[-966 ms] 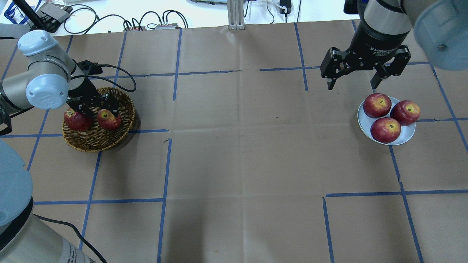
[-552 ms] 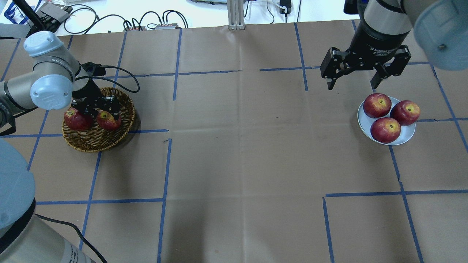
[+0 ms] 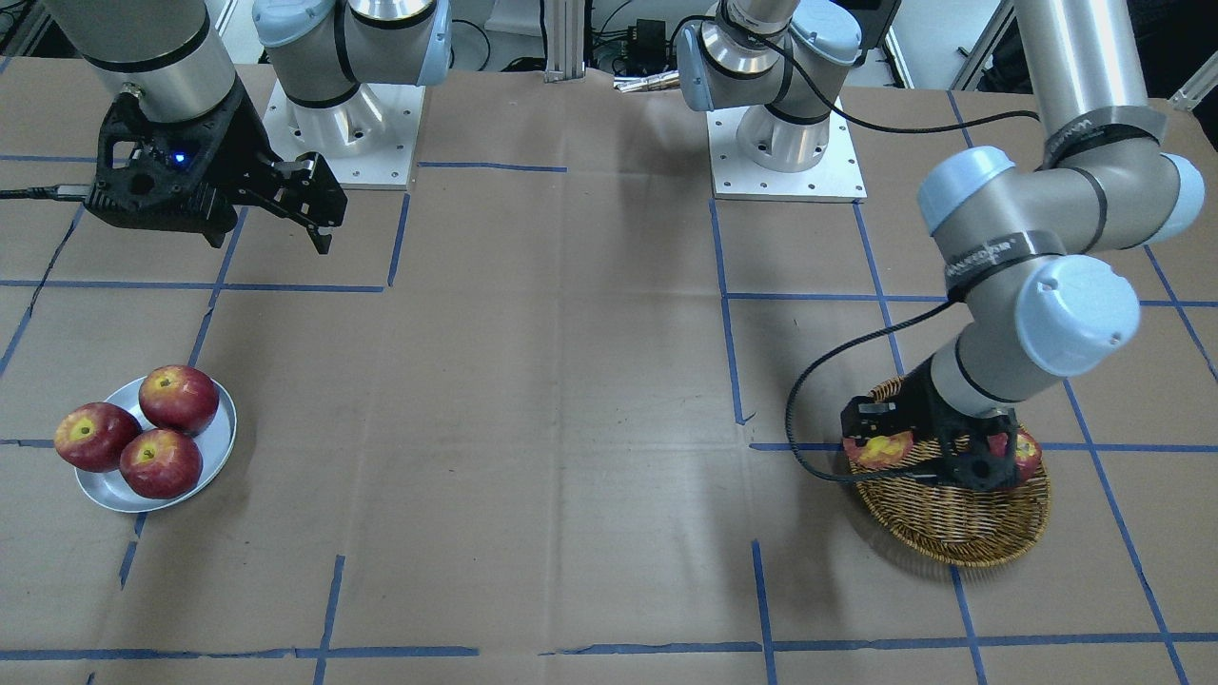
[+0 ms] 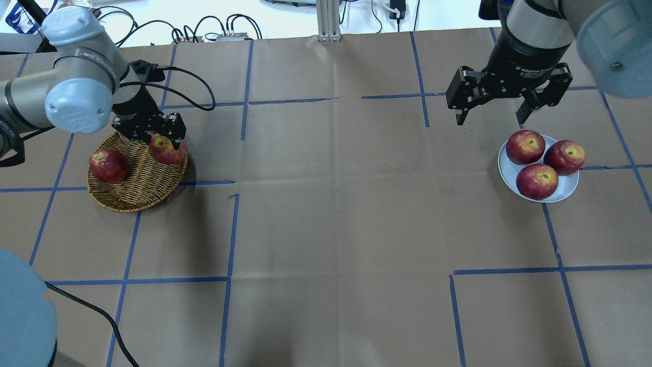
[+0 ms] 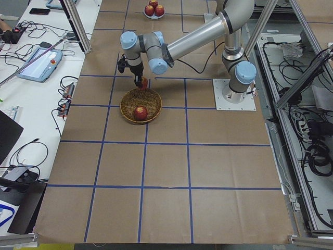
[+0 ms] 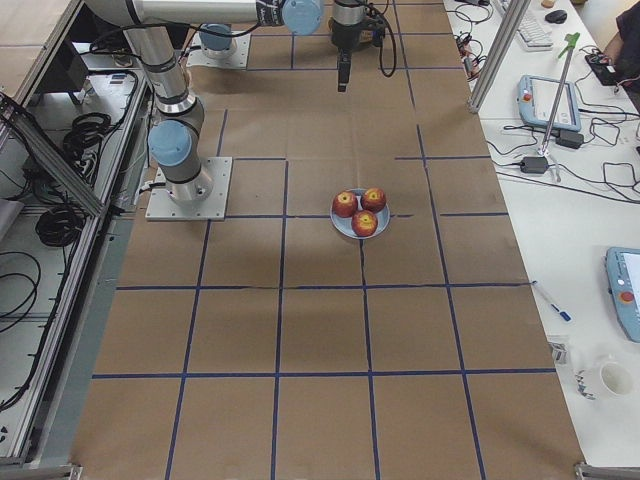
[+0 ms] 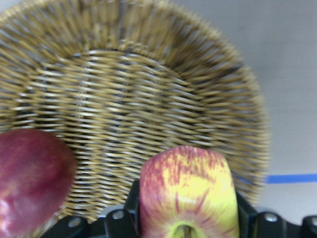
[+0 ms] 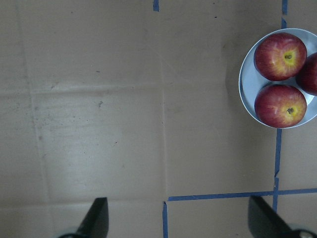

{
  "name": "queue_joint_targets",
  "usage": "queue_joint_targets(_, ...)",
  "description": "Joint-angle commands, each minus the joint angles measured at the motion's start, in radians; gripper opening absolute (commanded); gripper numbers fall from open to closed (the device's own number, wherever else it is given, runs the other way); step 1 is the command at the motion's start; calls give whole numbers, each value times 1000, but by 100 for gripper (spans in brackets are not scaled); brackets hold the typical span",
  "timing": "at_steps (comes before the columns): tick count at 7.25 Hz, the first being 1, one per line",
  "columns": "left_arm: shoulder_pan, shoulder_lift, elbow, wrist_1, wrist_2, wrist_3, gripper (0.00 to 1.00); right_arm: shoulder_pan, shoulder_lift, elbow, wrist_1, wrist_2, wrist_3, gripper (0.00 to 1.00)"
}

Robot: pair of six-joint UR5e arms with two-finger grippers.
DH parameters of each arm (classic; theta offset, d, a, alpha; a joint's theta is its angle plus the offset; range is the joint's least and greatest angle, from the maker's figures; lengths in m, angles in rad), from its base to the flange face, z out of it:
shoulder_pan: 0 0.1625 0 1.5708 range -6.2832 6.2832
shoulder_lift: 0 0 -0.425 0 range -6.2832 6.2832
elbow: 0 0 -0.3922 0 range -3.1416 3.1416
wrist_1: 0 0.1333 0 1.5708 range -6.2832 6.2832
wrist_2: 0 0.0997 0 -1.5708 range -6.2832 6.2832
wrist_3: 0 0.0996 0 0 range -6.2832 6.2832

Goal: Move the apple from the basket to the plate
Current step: 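Carry the apple with the left gripper to the table center and release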

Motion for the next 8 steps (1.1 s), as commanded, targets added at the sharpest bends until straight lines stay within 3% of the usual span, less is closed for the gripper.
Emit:
queue_joint_targets(1, -192, 12, 5, -14, -6, -218, 40, 0, 0, 0, 0, 0, 0, 100)
queue_joint_targets(4, -407, -41, 7, 25, -24, -456, 40, 0, 0, 0, 0, -1, 0, 100)
queue_joint_targets(5, -457, -75, 7, 108, -70, -522, 40, 0, 0, 0, 0, -1, 0, 100)
queue_joint_targets(8, -510, -171, 33, 170, -72, -574, 43, 0, 0, 0, 0, -1, 0, 100)
